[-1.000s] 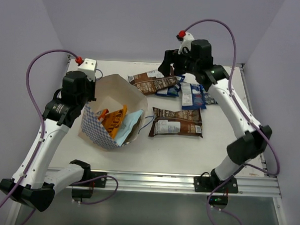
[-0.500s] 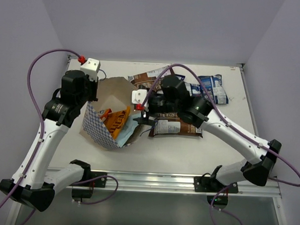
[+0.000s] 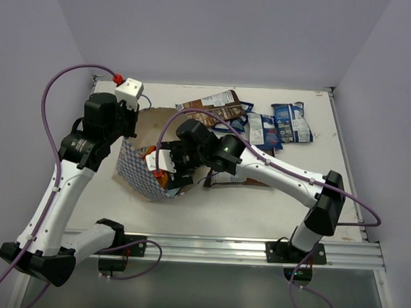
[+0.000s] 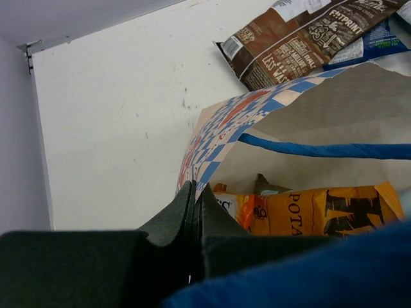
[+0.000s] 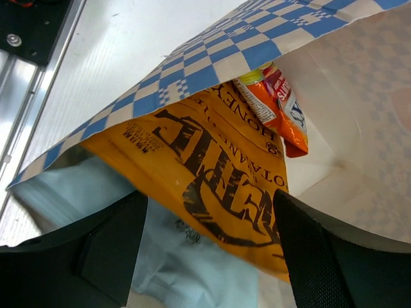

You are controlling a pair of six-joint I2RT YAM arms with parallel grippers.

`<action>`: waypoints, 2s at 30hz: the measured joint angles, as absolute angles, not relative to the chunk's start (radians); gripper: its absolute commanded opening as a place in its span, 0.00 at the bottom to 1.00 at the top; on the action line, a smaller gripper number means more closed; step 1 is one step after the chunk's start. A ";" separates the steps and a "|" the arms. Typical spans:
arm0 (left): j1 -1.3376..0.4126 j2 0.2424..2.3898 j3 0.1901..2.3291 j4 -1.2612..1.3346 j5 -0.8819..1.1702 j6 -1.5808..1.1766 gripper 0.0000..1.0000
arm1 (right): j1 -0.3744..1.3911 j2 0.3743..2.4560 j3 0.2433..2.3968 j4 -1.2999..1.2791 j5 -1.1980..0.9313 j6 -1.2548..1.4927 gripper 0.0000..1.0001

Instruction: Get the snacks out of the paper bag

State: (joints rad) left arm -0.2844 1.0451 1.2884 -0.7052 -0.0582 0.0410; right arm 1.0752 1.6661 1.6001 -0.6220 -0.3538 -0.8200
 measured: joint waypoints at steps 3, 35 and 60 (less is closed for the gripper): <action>-0.284 1.046 1.288 -0.706 -0.047 0.046 0.00 | 1.080 1.723 1.640 -0.631 -0.347 -0.834 0.72; -0.289 1.027 1.279 -0.712 -0.264 0.009 0.00 | 0.925 1.230 1.689 -0.383 -0.245 -0.600 0.00; -0.289 1.134 1.336 -0.705 -0.392 -0.058 0.00 | 0.134 1.043 1.166 -0.404 0.394 -0.287 0.00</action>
State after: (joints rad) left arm -0.2893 1.1336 1.3365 -0.7052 -0.3916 -0.0578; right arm 0.1345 1.0428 1.1664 -0.4042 0.3943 -0.2871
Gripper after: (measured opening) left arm 0.020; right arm 0.010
